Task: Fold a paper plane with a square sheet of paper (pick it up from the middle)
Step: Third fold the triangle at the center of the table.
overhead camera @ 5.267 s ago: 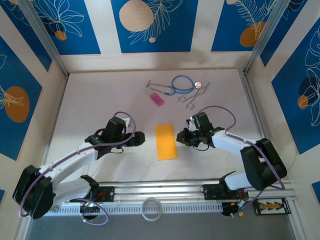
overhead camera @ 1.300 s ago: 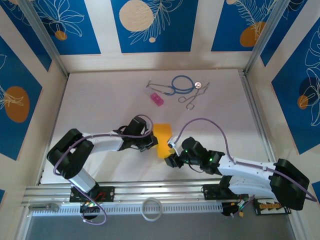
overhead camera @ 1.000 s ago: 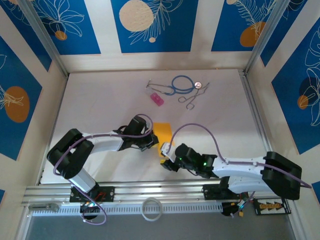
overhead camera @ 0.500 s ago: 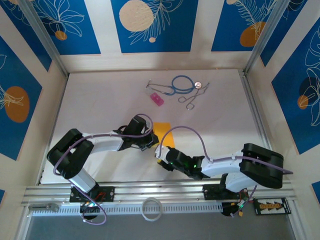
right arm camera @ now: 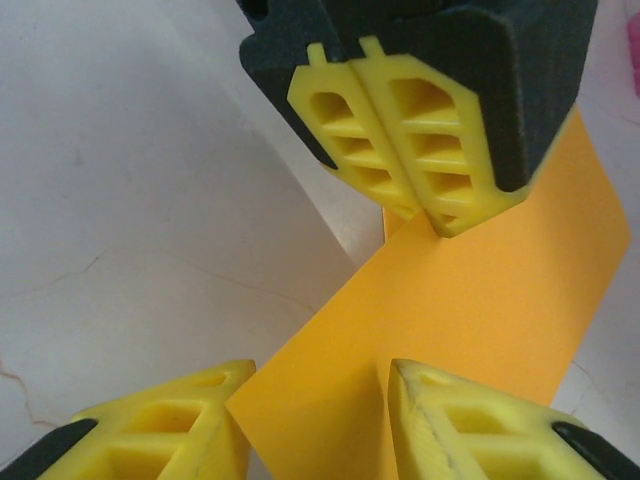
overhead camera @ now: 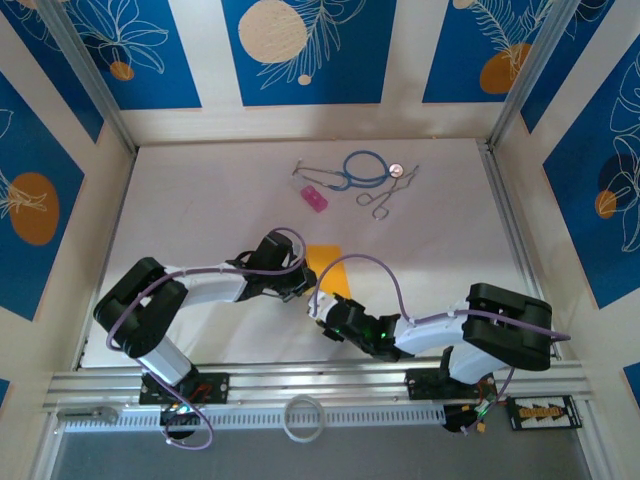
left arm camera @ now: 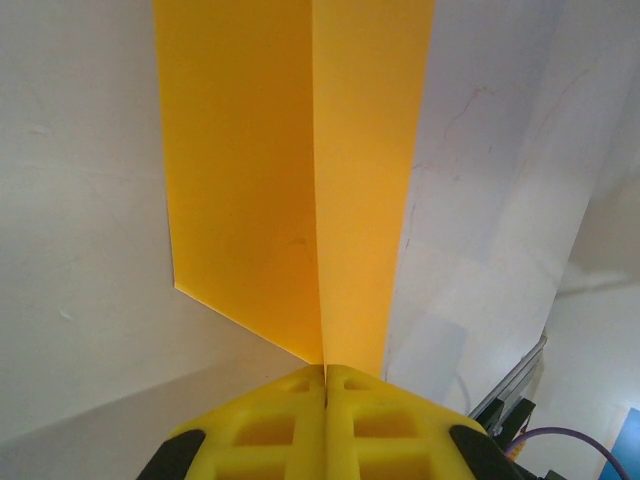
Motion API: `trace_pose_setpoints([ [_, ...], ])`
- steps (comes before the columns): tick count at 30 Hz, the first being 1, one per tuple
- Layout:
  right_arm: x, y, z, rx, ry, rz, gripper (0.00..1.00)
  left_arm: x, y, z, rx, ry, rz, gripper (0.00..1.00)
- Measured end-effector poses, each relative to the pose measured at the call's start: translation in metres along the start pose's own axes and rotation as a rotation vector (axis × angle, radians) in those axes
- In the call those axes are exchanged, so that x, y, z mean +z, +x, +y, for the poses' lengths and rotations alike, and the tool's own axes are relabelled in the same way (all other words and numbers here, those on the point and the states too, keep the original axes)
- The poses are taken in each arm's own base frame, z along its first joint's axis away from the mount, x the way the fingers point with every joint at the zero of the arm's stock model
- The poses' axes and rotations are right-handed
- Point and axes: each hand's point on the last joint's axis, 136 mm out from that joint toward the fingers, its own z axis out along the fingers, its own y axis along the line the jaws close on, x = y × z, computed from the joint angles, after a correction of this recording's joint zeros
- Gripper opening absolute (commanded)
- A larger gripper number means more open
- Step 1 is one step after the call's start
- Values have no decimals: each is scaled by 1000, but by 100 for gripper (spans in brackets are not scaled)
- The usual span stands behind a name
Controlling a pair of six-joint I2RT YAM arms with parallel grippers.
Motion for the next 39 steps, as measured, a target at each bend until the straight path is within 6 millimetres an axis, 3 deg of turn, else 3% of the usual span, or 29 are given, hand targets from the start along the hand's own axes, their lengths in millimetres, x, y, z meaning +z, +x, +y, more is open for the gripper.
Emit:
trace_pose_setpoints([
  [23,-9,-10,-11,76,34,-45,37,0,0,0,0,-1,0,0],
  [39,-8,-9,-9,90,21,-42,15,0,0,0,0,-2,0,0],
])
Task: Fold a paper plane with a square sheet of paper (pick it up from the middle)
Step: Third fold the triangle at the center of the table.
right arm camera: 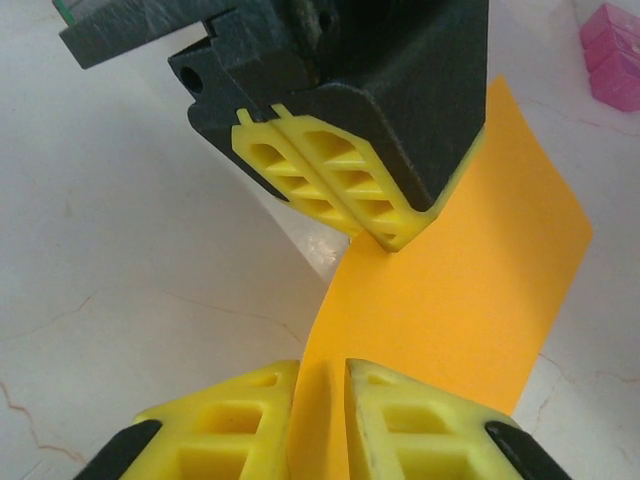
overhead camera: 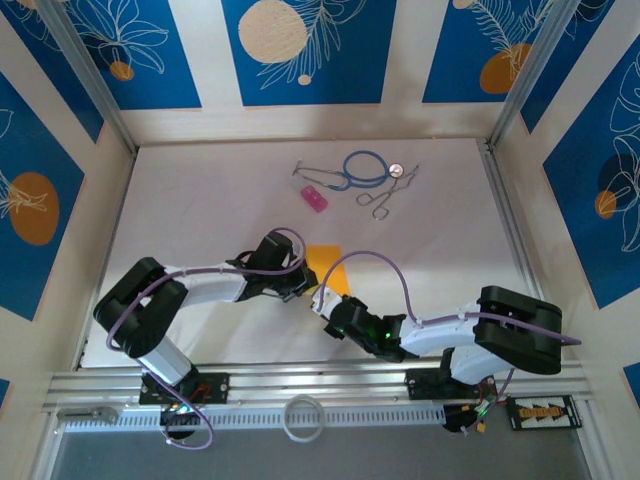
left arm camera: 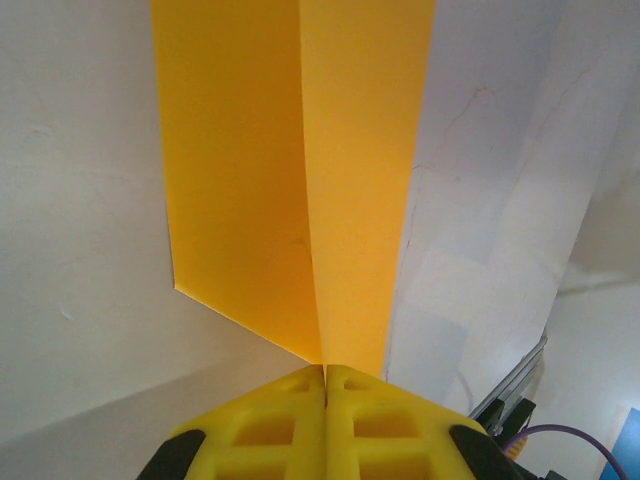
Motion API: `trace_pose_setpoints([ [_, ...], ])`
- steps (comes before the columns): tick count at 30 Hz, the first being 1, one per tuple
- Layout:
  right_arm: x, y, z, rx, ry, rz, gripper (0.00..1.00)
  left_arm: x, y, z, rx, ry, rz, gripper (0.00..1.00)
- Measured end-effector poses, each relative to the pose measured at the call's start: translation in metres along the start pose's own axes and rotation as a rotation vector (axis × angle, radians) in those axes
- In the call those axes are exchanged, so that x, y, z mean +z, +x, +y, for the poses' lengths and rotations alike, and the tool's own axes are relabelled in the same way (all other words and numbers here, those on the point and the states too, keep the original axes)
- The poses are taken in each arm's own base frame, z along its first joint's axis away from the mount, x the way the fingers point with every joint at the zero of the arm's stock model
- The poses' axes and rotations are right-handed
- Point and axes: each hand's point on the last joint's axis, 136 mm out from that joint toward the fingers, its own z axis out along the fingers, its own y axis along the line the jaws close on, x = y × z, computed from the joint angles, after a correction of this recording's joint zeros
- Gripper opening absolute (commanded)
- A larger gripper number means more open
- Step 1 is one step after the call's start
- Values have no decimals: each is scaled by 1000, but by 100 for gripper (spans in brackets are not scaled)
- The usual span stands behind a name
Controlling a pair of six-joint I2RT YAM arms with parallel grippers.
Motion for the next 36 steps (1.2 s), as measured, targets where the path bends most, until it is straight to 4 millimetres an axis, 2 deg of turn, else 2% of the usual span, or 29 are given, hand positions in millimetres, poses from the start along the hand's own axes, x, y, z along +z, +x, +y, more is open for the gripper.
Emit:
trace_pose_setpoints([
  [7,1,1,-1,22,-2,4,3,0,1,1,-3,-6,3,1],
  [14,2,3,0,38,-24,15,0,-1,1,5,-6,-23,1,22],
  [19,4,8,1,117,-98,43,0,-16,-6,9,13,-58,-39,34],
  [25,6,7,3,301,-257,81,0,-41,-24,4,56,-99,-106,35],
  [29,6,-7,6,416,-371,92,0,-47,-32,-6,99,-107,-114,32],
  [32,8,-18,7,491,-442,96,0,-47,-38,-16,133,-103,-113,29],
  [36,13,-21,10,577,-514,134,0,-38,-47,-25,169,-104,-90,24],
])
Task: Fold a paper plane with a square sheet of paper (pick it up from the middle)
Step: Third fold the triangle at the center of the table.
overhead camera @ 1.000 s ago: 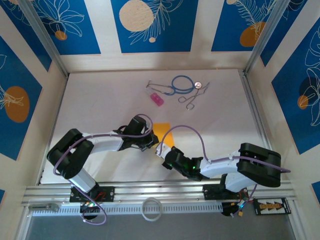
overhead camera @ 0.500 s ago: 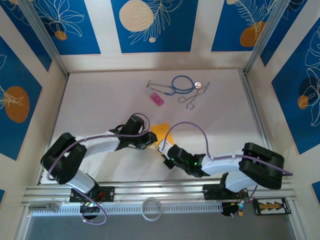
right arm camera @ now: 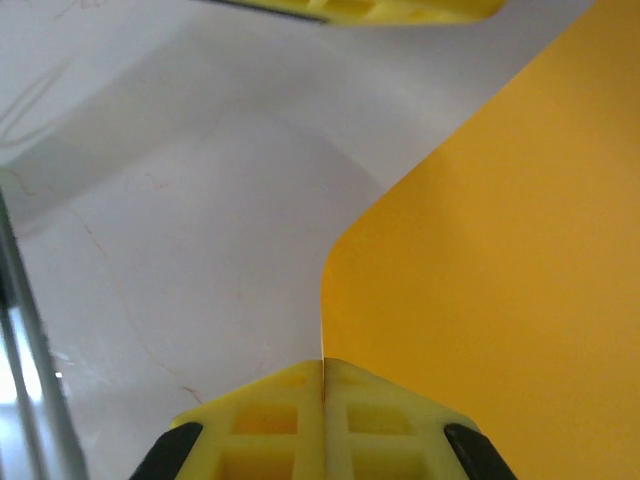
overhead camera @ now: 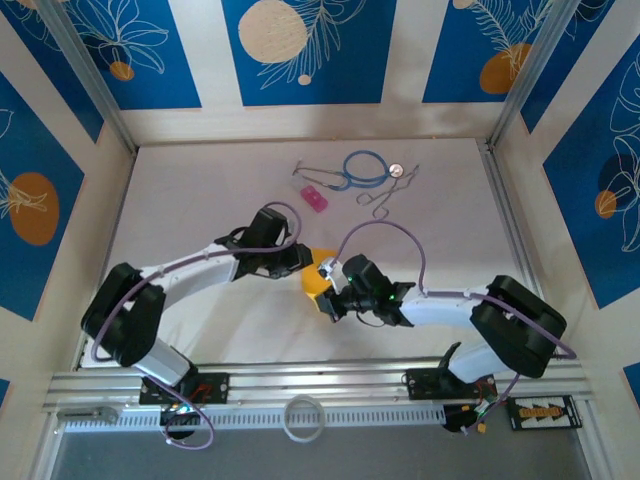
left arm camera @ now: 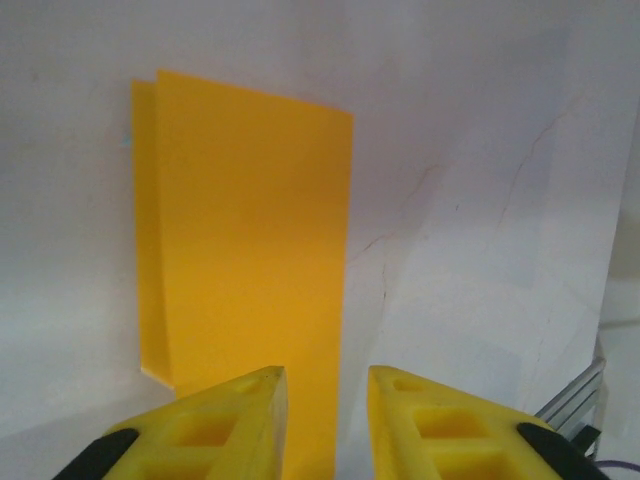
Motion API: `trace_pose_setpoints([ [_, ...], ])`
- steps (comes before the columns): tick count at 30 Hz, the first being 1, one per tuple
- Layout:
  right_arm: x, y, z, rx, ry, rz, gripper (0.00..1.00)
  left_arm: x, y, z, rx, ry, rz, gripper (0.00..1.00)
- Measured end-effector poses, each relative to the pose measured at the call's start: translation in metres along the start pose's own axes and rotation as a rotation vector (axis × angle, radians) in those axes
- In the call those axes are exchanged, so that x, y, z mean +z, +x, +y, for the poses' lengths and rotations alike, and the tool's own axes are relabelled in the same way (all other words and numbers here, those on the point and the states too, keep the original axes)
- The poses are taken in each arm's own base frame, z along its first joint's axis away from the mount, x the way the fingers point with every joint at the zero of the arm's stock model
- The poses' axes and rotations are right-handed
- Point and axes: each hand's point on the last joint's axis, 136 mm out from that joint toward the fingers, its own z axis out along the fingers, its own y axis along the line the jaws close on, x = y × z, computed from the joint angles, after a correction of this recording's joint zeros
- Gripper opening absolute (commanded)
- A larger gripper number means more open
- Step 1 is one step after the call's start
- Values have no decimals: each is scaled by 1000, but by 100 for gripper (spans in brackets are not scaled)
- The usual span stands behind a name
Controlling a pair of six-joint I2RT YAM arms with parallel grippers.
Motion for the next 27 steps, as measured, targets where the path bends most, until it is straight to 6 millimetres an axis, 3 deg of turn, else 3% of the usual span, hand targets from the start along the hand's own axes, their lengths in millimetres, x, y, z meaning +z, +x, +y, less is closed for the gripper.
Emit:
trace_pose_setpoints([
  [10,7,14,0,145,-71,84,0,34,-15,-1,57,-20,91,17],
  [16,9,12,-4,224,-97,107,0,56,-9,9,41,-31,156,14],
  [27,8,15,-12,333,-126,142,0,76,3,32,30,-62,206,11],
])
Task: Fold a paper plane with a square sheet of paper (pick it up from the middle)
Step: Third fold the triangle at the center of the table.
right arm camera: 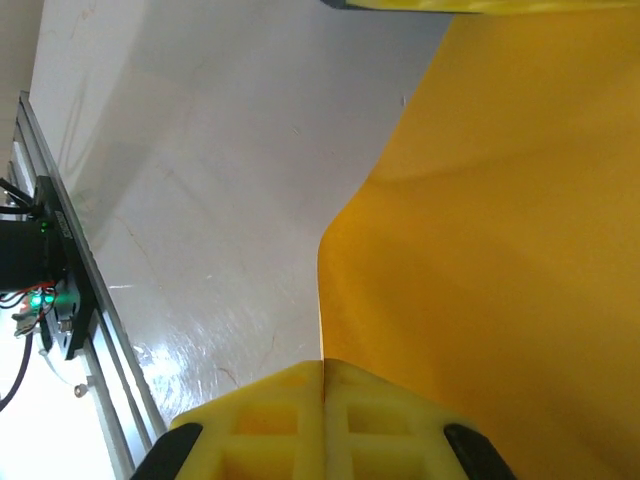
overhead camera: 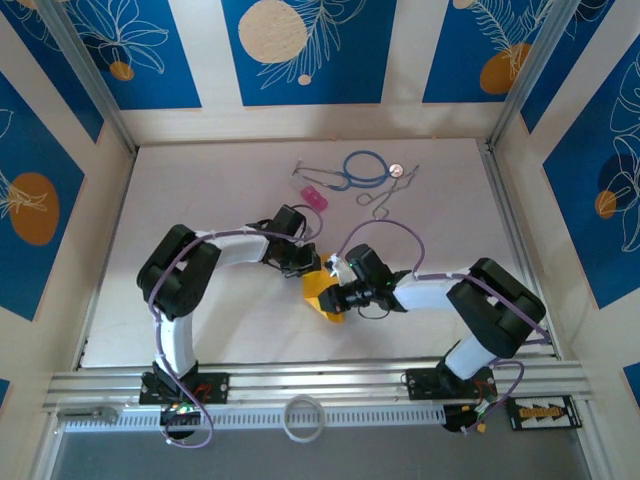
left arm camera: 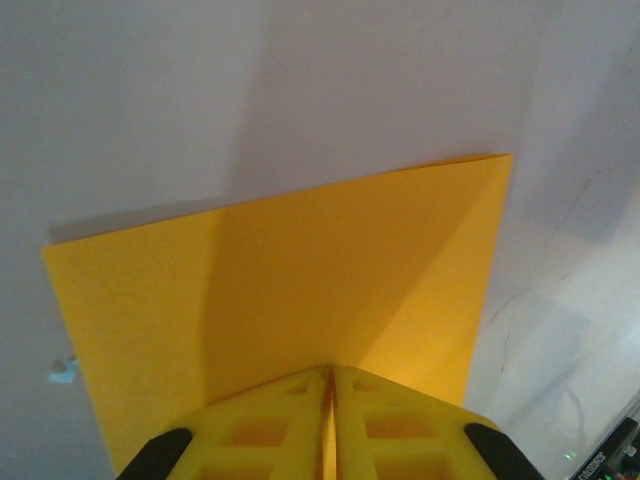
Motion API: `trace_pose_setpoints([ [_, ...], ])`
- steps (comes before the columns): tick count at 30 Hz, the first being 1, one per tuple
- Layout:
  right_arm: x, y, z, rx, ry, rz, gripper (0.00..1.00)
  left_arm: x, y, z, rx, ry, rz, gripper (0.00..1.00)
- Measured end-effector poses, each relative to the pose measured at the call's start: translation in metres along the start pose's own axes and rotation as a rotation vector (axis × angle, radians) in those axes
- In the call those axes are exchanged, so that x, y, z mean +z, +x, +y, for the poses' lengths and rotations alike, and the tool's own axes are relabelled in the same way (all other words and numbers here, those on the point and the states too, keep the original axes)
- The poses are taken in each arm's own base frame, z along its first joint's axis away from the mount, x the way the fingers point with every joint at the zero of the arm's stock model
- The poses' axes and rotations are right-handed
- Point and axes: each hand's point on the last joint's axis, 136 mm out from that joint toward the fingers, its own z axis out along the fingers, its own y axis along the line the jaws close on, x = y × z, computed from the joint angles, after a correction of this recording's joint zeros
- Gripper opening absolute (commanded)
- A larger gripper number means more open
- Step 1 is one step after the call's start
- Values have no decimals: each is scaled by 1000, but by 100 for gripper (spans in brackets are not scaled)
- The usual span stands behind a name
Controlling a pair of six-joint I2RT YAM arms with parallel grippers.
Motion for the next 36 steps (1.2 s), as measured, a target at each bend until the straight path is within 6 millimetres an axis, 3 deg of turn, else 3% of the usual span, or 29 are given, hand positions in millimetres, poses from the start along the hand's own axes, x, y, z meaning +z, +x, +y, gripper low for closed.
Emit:
trace_pose_setpoints([
  [36,-12,-16,-25,147,-79,1,1,0,0,0,28,2,-2,10],
])
